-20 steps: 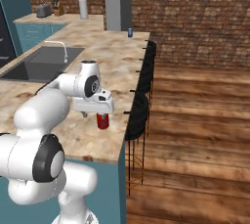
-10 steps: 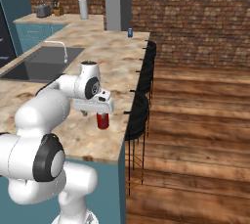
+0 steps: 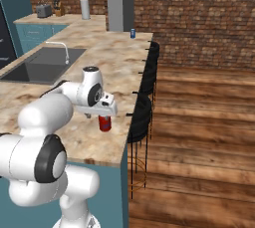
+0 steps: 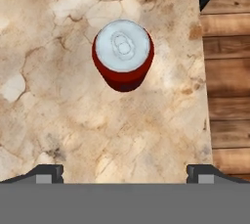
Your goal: Four empty soda cans are scattered around the kitchen. Gather all the cans and cluster them next to the stove for recycling.
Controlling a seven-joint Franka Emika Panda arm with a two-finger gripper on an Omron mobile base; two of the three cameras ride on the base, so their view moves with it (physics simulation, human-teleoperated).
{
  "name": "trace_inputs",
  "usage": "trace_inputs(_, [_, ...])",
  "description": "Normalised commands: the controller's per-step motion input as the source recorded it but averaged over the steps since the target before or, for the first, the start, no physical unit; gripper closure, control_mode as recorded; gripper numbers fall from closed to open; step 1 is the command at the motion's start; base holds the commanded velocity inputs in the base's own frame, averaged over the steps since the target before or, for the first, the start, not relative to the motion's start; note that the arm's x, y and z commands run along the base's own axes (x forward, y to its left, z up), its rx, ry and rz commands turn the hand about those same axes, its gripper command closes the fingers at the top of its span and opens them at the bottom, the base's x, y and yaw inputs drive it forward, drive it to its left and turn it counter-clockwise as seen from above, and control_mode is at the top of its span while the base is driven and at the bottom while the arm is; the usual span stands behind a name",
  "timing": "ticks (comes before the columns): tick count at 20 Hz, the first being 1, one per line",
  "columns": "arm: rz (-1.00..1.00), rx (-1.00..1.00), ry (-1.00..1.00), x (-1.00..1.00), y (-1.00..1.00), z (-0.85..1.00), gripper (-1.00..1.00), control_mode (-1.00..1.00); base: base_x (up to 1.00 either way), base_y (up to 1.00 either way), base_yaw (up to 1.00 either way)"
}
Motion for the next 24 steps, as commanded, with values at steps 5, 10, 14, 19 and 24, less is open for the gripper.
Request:
trace_inputs(5, [0.00, 0.00, -0.02, 0.21, 0.00, -0.10, -1.00, -1.00, 0.00, 0.00, 0.00])
trace_inputs(10, [0.00, 0.00, 0.00, 0.20, 0.01, -0.01, -1.00, -1.00, 0.00, 0.00, 0.00])
trace_inputs(14, [0.00, 0.00, 0.00, 0.17, 0.00, -0.01, -1.00, -1.00, 0.00, 0.00, 0.00])
trace_inputs(19, [0.00, 0.00, 0.00, 0.19, 0.00, -0.04, -1.00, -1.00, 0.00, 0.00, 0.00])
trace_inputs(24, [0.00, 0.00, 0.00, 0.16, 0.00, -0.16, -1.00, -1.00, 0.00, 0.00, 0.00])
